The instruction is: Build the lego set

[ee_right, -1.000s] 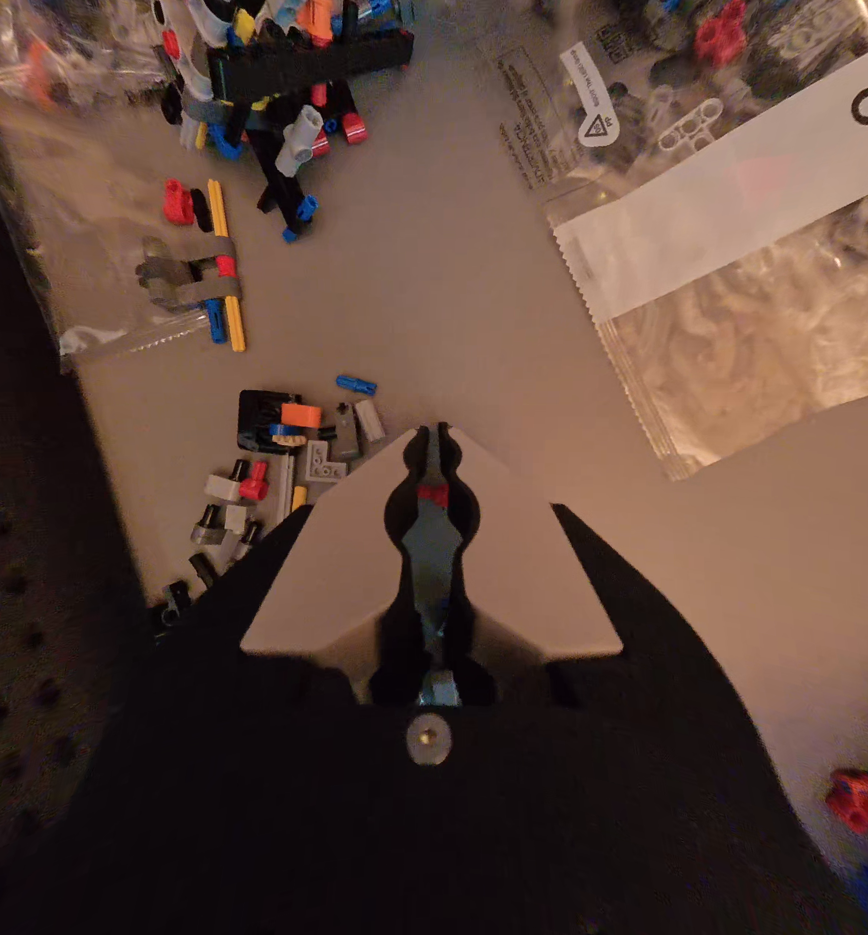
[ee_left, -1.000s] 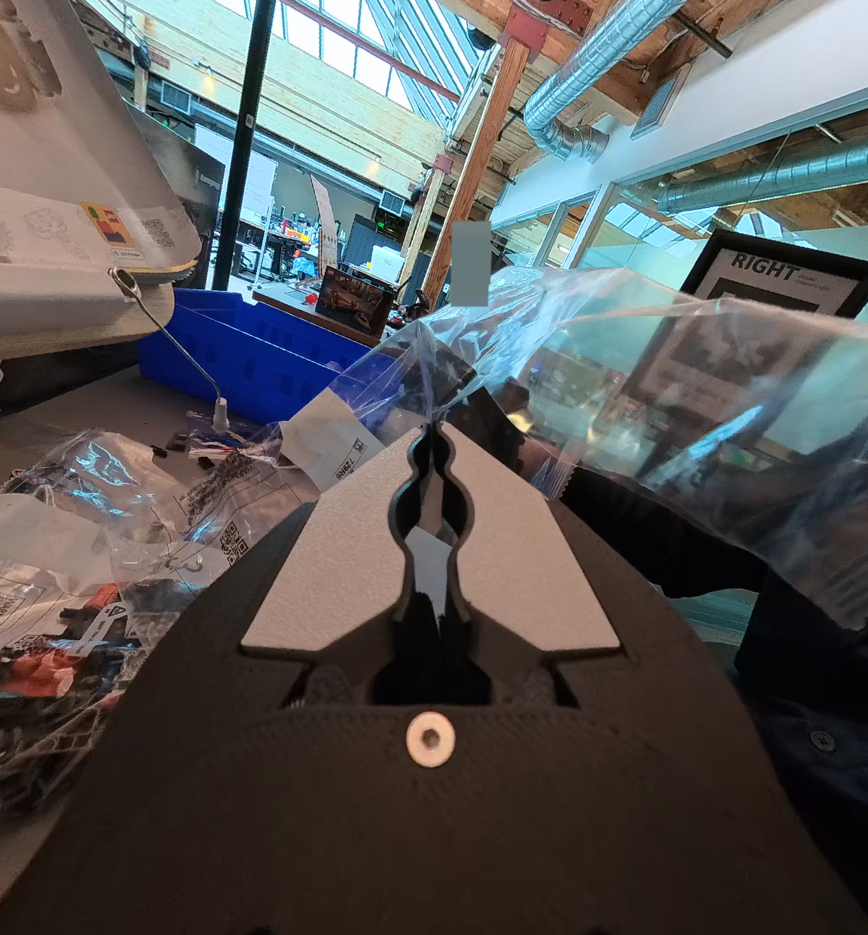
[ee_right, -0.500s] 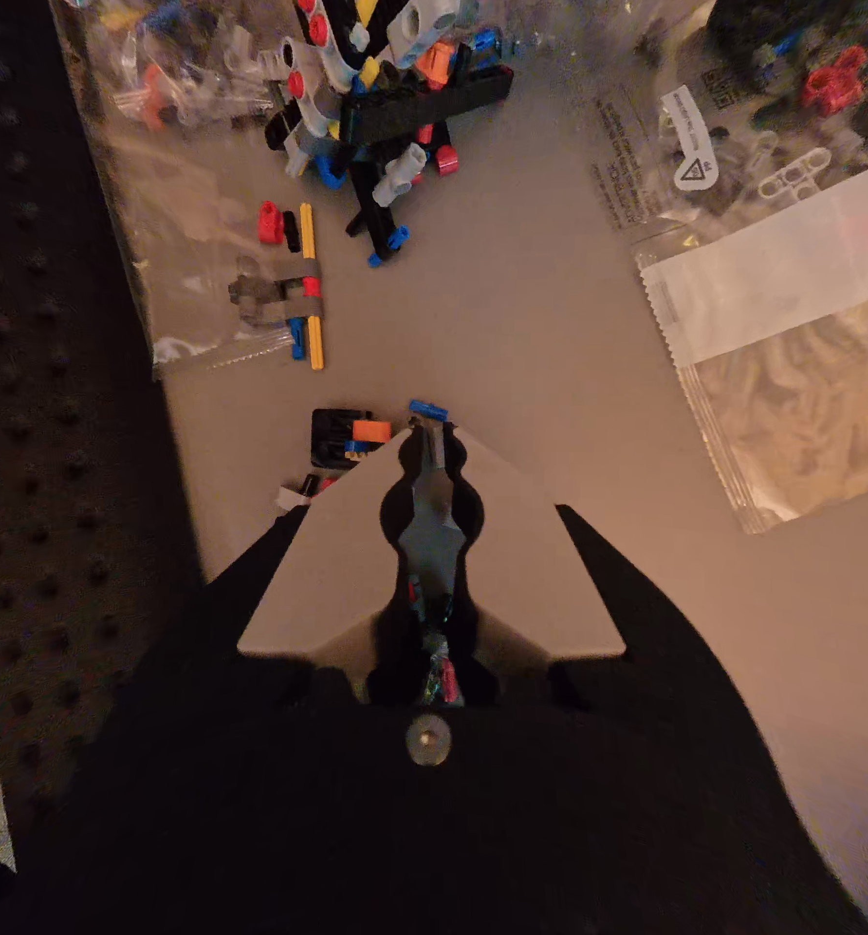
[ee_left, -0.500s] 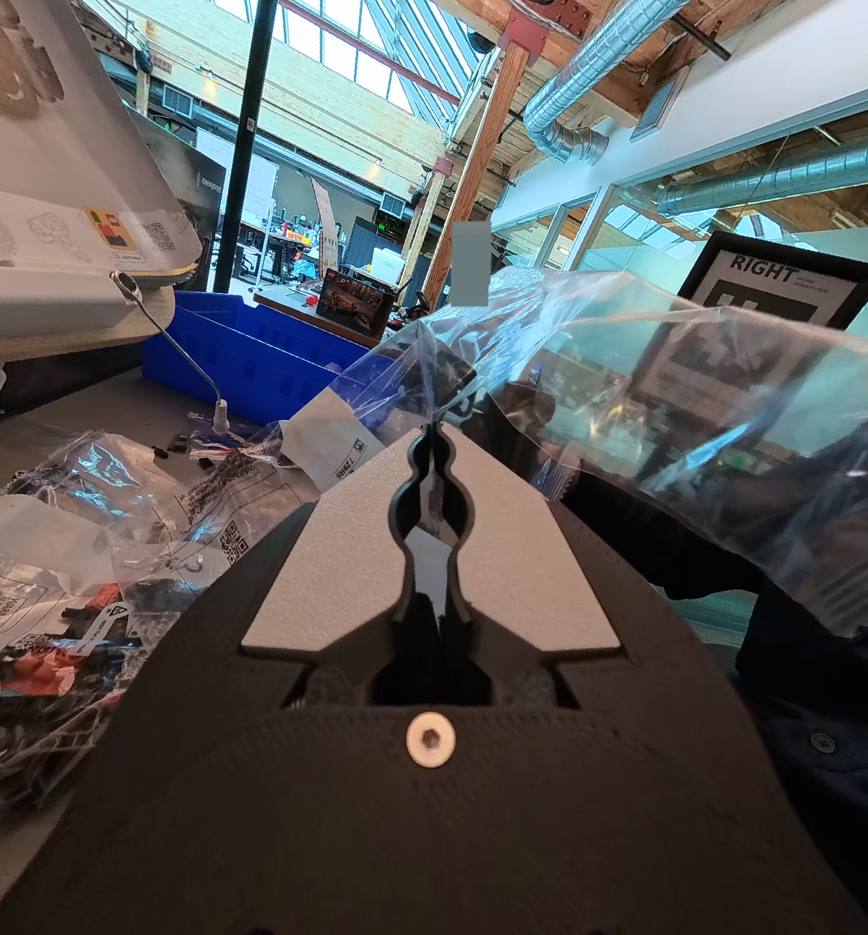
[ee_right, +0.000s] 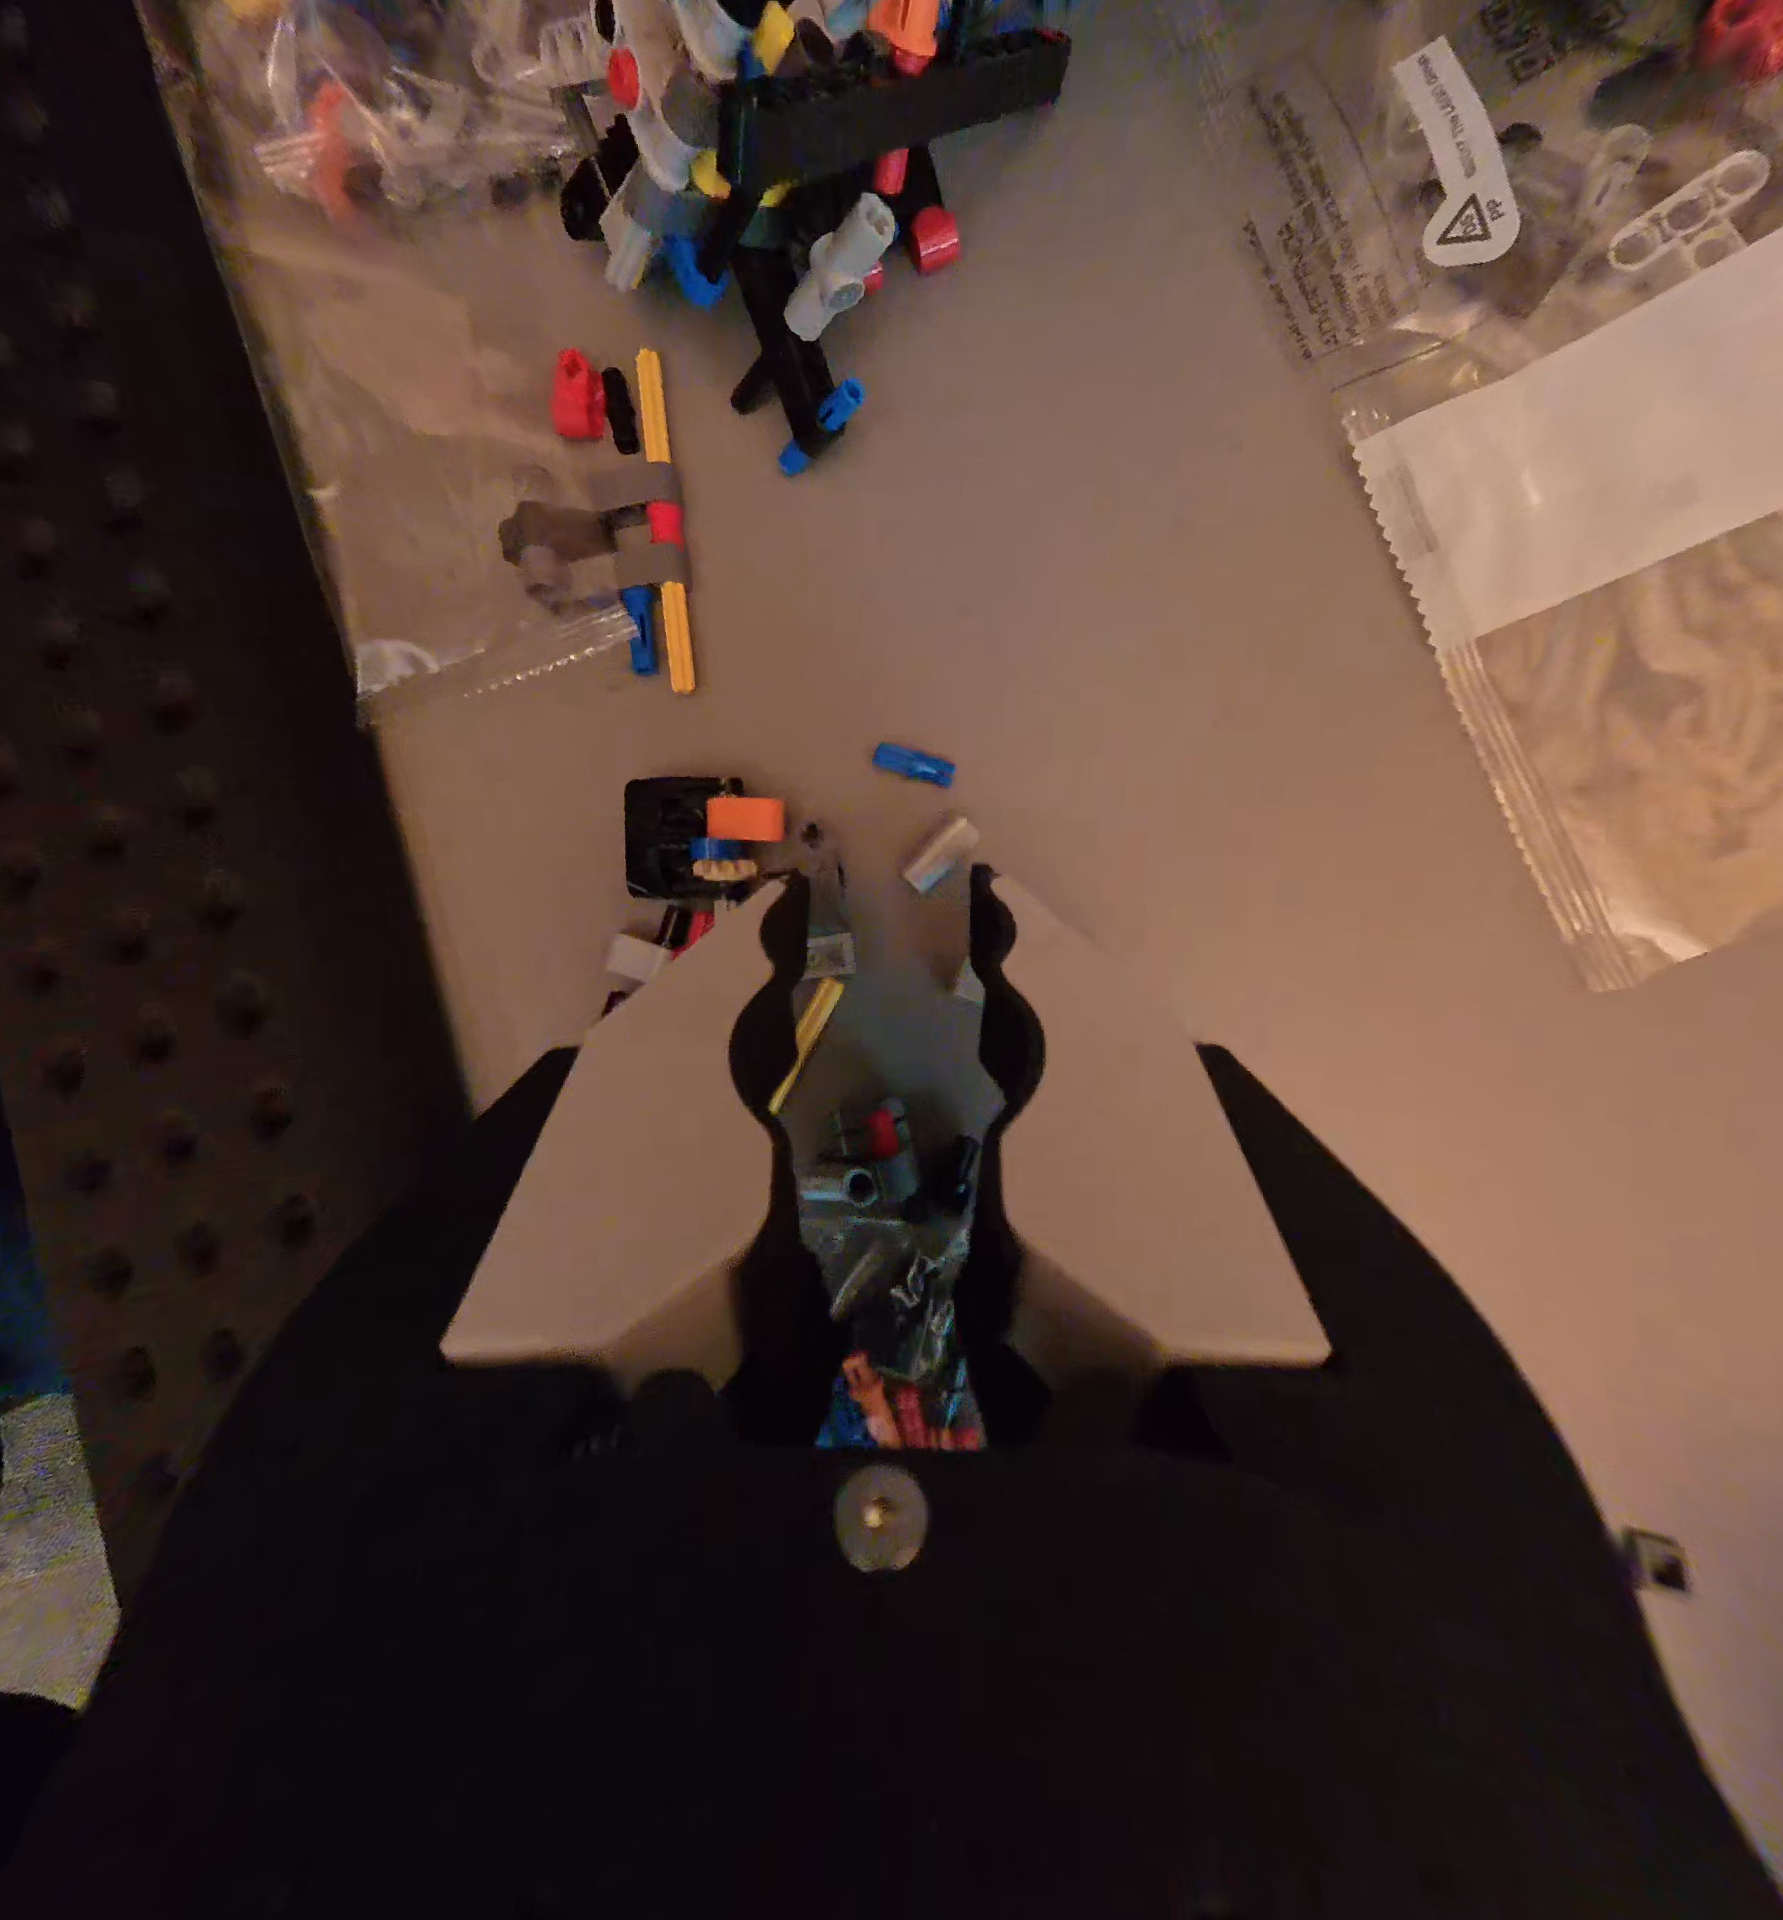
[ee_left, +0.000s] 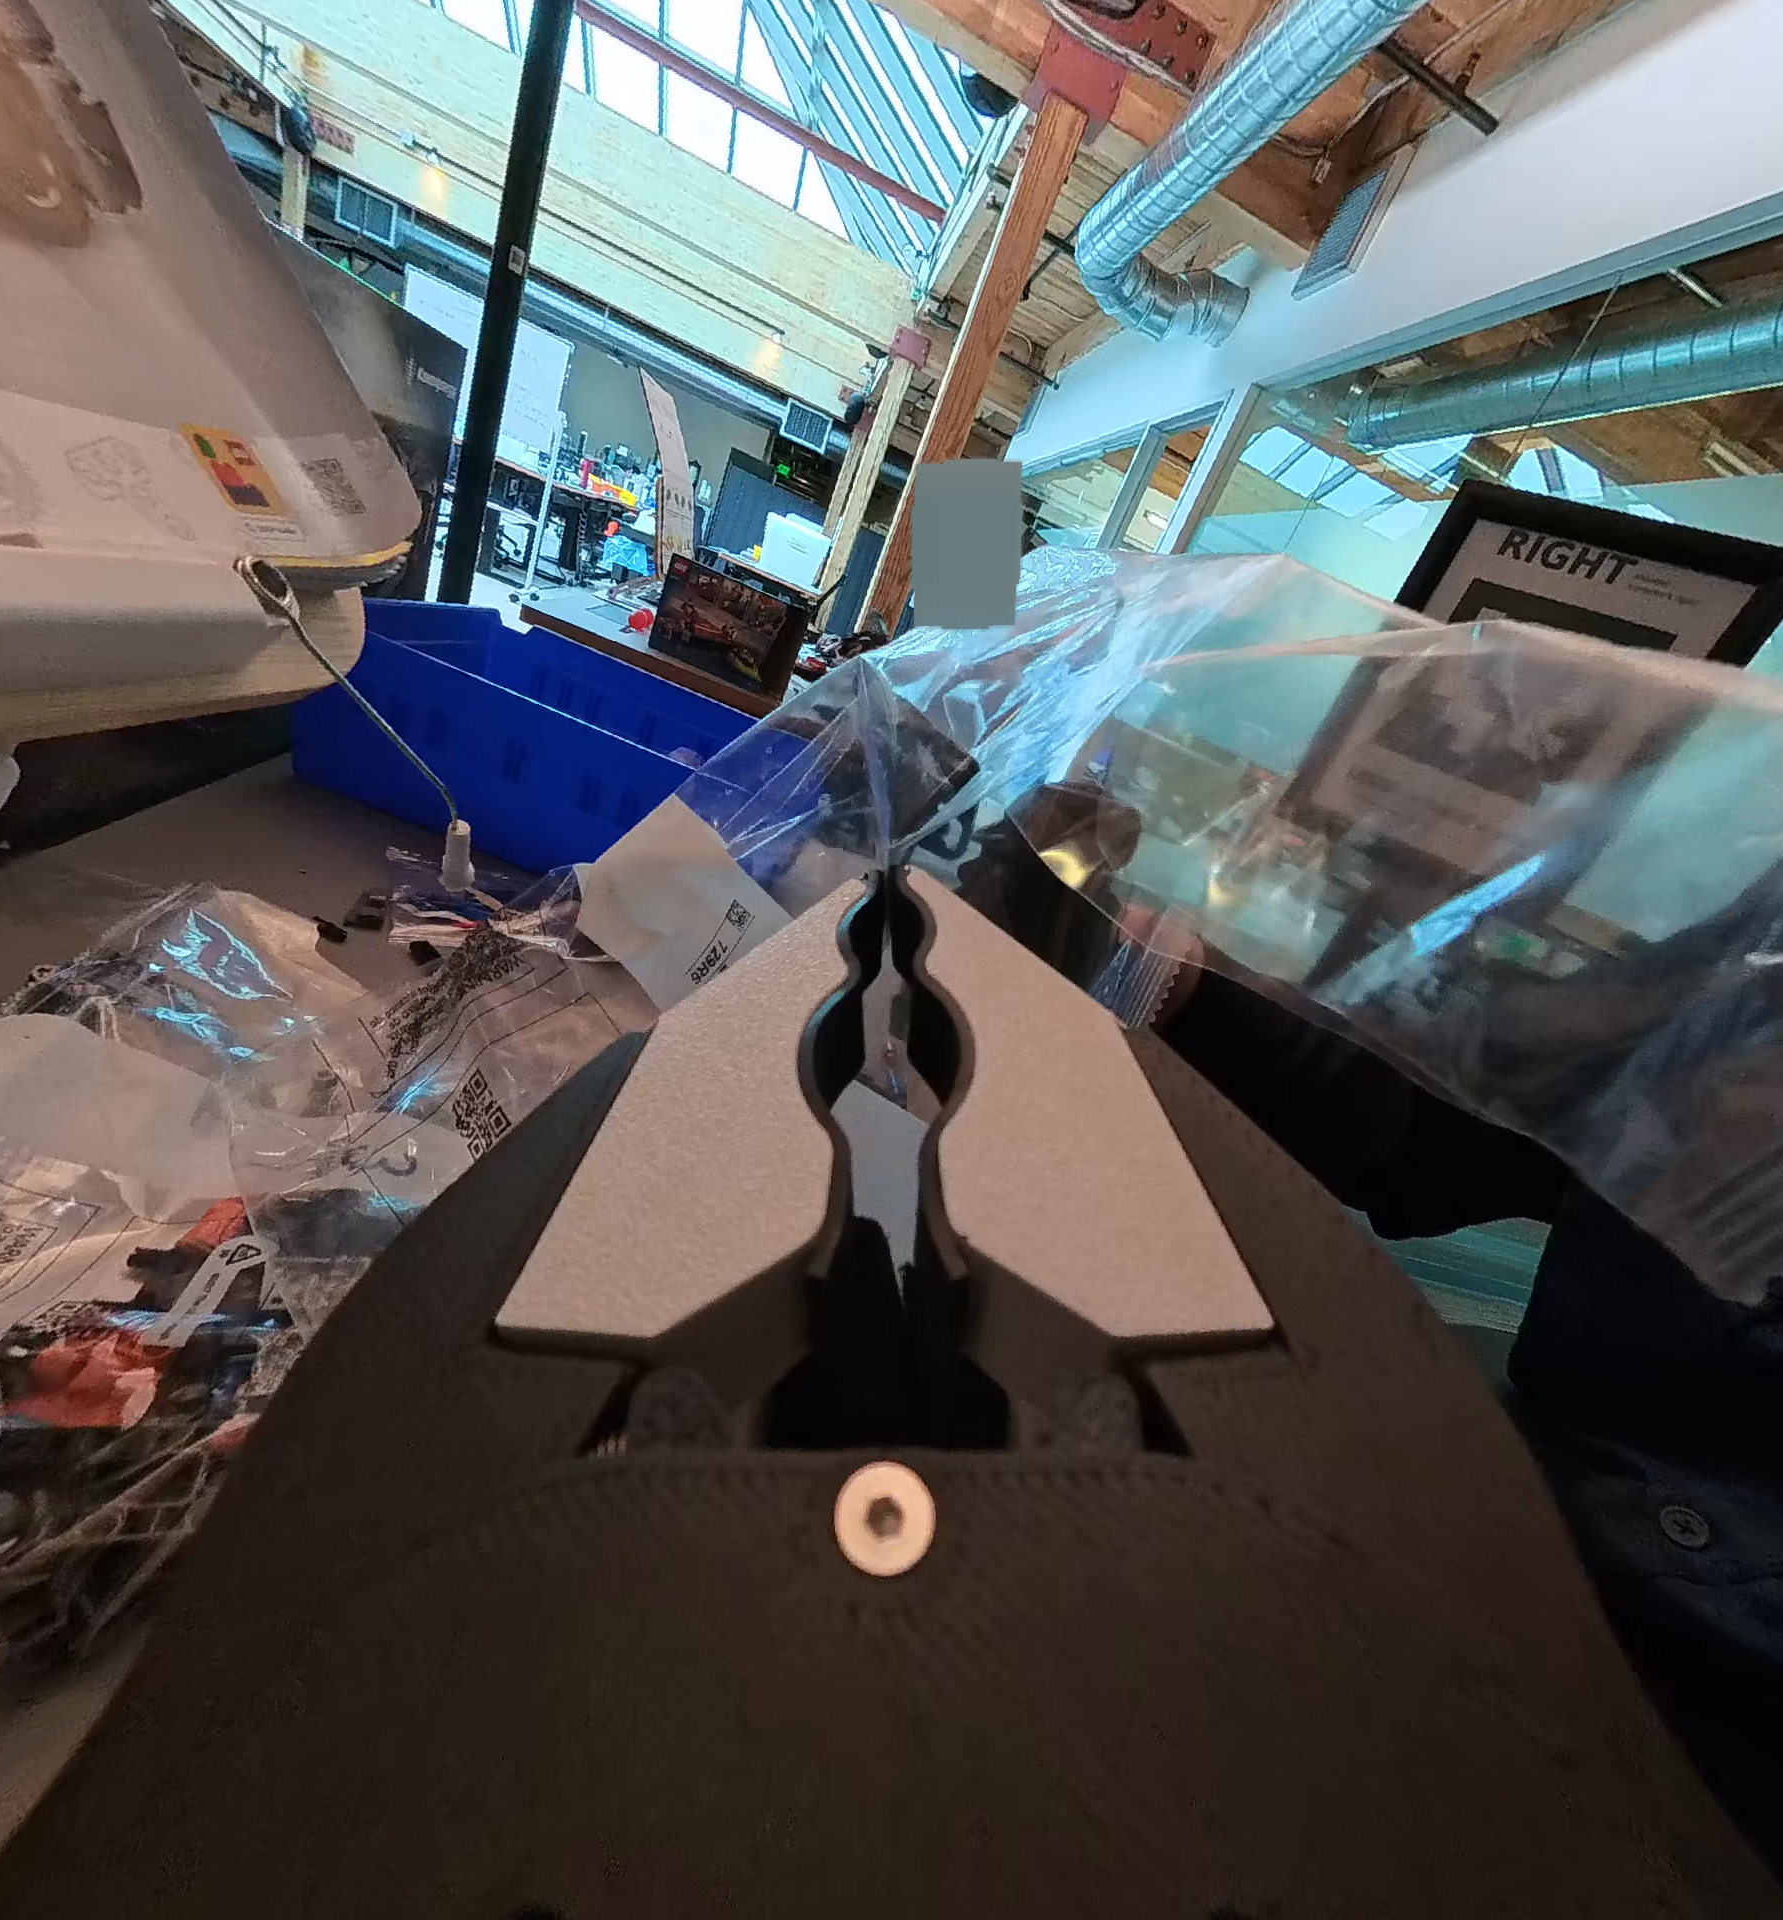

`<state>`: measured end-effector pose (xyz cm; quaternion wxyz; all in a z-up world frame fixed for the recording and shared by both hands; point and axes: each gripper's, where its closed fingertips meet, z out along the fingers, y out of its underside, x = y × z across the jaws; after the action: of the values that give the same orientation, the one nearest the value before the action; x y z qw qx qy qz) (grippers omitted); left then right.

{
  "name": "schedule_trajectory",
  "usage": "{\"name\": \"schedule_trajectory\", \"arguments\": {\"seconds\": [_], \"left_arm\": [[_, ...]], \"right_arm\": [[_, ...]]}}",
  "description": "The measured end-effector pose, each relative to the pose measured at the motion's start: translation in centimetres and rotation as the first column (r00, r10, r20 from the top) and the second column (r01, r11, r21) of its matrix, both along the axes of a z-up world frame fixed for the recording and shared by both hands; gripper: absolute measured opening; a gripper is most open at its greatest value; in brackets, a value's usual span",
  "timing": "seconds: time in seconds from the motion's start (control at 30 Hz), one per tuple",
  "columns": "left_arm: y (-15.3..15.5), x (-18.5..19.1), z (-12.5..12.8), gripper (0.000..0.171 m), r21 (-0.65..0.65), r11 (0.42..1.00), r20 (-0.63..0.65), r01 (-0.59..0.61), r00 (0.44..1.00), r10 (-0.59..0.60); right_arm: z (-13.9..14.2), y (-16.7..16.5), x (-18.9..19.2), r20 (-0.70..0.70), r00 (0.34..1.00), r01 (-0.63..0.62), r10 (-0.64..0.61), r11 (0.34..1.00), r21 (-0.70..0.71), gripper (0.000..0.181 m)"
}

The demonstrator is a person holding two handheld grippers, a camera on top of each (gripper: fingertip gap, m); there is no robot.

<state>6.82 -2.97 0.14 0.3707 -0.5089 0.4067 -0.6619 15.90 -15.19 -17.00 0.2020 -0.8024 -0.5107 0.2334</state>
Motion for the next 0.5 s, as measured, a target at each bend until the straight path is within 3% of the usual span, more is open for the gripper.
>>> {"name": "schedule_trajectory", "arguments": {"seconds": [0.17,0.5], "left_arm": [[-0.1,0.2,-0.1,0.0,0.001,1.0,-0.006,0.005,1.0,-0.005],[-0.1,0.2,-0.1,0.0,0.001,1.0,-0.006,0.004,1.0,-0.004]], "right_arm": [[-0.4,-0.3,-0.2,-0.013,1.0,0.005,-0.005,1.0,-0.011,0.034],[-0.5,0.7,-1.2,-0.011,1.0,0.015,-0.014,0.999,0.039,0.018]]}}
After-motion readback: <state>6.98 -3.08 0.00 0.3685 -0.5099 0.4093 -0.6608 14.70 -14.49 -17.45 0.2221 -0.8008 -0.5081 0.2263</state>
